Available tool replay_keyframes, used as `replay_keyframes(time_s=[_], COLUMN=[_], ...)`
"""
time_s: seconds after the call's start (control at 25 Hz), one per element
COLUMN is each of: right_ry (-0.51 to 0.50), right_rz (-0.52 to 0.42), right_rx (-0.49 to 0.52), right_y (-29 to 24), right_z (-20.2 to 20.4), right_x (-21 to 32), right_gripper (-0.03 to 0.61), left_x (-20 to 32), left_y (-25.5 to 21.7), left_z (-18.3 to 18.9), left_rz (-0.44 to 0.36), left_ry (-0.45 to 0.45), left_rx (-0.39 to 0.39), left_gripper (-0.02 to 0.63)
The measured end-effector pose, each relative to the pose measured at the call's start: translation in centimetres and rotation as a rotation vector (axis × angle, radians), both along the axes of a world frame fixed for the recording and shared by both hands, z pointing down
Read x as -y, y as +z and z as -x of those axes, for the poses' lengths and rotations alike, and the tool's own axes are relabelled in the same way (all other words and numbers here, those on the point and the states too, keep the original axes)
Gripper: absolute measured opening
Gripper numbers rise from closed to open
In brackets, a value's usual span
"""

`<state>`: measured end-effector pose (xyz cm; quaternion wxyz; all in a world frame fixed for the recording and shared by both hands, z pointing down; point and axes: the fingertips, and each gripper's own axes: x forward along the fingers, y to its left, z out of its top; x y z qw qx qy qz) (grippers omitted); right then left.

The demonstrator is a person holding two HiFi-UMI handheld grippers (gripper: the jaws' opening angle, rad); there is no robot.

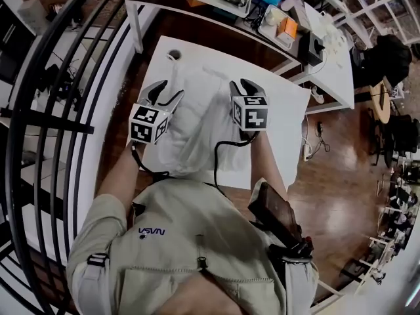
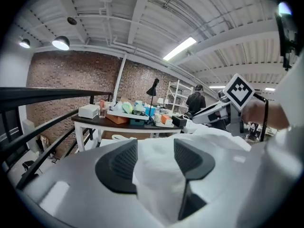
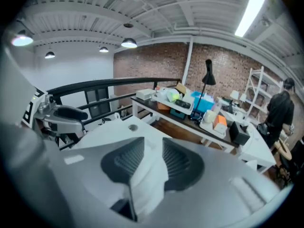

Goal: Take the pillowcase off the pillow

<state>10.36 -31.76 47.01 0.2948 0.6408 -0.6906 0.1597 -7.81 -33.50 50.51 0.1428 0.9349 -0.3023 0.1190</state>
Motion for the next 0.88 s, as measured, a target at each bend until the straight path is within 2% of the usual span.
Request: replay_keyframes(time_s=[0.2,0.4,0.56,0.72,0.88], right_ry=[0.019,0.002,-0.073,-0.148,-0.16], right_rz=[-0.09,-0.148,-0.196,-0.185,-0.135], right_rx=[0.02,0.046,0.077,0.11,0.134], right_y=[-1.9,-1.8,-1.9,-0.4,2.2], right_z=[1.8,2.5,5.0,8.4,11.6], right_x=[-3.6,-6.9,-9.9,-14.3,-18.6], right_gripper=[0.12,0.12,0.118,0.118,0.118], left_x=[-3.6,-7.4,-10.6,-13.8,-16.3], left_y=[-0.7,0.0,0.8,3.2,6.4], left_z=[1.1,2.0,3.7,6.0,7.0], left_rz=[-0.032,0.0,0.015,0.053,0.117], left_ry=[-0.009,-0.091,-0.169,-0.229,-0.205], left_rx=[0.001,0.014,0.051,0.086,0.115], left_gripper=[0.249,0.249,0.255,0.264,0.282])
